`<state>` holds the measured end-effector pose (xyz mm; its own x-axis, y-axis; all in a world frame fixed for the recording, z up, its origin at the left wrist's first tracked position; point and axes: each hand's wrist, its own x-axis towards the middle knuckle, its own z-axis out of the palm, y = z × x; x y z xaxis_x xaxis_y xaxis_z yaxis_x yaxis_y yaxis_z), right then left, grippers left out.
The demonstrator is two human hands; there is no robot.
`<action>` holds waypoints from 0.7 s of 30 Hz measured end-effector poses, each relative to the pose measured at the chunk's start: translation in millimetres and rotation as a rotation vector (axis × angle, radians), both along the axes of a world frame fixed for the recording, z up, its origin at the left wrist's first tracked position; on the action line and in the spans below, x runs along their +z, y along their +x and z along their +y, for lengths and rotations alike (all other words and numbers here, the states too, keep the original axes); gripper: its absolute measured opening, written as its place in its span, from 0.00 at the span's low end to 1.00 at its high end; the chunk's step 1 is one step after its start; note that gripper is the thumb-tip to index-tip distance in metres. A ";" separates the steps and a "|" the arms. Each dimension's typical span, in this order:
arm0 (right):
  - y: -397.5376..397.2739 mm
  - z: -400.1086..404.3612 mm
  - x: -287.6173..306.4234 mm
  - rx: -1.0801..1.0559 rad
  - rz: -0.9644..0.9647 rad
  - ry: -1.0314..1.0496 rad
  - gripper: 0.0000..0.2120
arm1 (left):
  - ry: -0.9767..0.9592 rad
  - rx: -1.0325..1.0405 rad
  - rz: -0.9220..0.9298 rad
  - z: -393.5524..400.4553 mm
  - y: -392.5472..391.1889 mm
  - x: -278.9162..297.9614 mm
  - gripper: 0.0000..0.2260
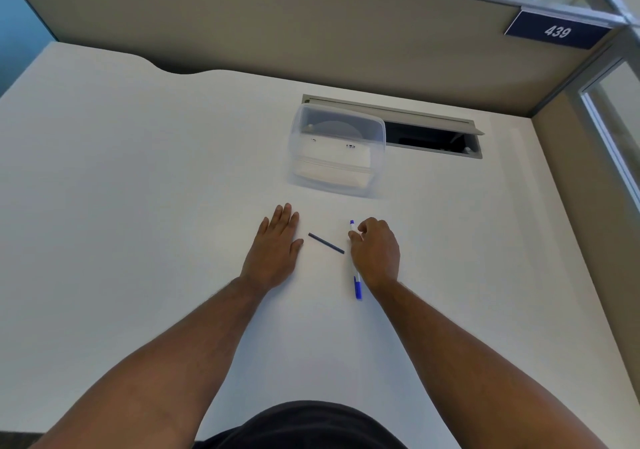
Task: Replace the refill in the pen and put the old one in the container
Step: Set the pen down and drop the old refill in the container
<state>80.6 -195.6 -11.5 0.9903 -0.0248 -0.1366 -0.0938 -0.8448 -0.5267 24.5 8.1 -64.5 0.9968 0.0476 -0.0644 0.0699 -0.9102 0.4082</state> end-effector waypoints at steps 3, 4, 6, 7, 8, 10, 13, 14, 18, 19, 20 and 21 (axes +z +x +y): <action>-0.9 2.4 -2.1 0.182 -0.143 -0.055 0.08 | 0.058 -0.015 -0.032 0.9 -1.8 -3.6 0.29; -1.2 4.4 -2.2 0.263 -0.175 -0.088 0.08 | 0.067 -0.015 -0.043 0.6 -2.2 -4.5 0.29; -3.1 9.2 -2.7 0.397 -0.222 -0.150 0.09 | 0.081 -0.008 -0.057 -0.7 -3.4 -4.9 0.28; -4.7 11.4 -3.6 0.437 -0.244 -0.172 0.08 | 0.087 -0.006 -0.060 -1.1 -4.1 -4.8 0.28; -6.5 13.7 -5.0 0.462 -0.263 -0.189 0.08 | 0.093 -0.006 -0.061 -1.1 -4.7 -5.0 0.28; -10.3 17.5 -8.7 0.488 -0.279 -0.218 0.06 | 0.102 -0.009 -0.060 -0.5 -5.2 -6.2 0.28; -13.6 21.3 -13.7 0.497 -0.268 -0.257 0.04 | 0.109 -0.012 -0.055 0.0 -4.6 -8.1 0.27; -14.2 21.8 -15.0 0.494 -0.267 -0.271 0.03 | 0.113 -0.012 -0.053 -0.1 -4.6 -8.6 0.27; -18.1 23.4 -20.0 0.476 -0.272 -0.304 0.02 | 0.115 -0.007 -0.061 -0.3 -5.1 -8.3 0.26; -19.0 23.9 -20.8 0.470 -0.277 -0.312 0.03 | 0.115 -0.007 -0.063 -0.5 -4.9 -8.2 0.26; -19.7 24.6 -21.6 0.468 -0.281 -0.324 0.04 | 0.116 -0.007 -0.065 -0.7 -4.8 -8.2 0.26; -20.1 25.4 -22.3 0.471 -0.285 -0.336 0.05 | 0.115 -0.006 -0.066 -0.7 -4.9 -8.2 0.26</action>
<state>60.5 -170.2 -33.8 0.9019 0.4258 0.0727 0.4318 -0.8847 -0.1759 19.7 7.5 -72.7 0.9989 0.0455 0.0073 0.0411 -0.9517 0.3042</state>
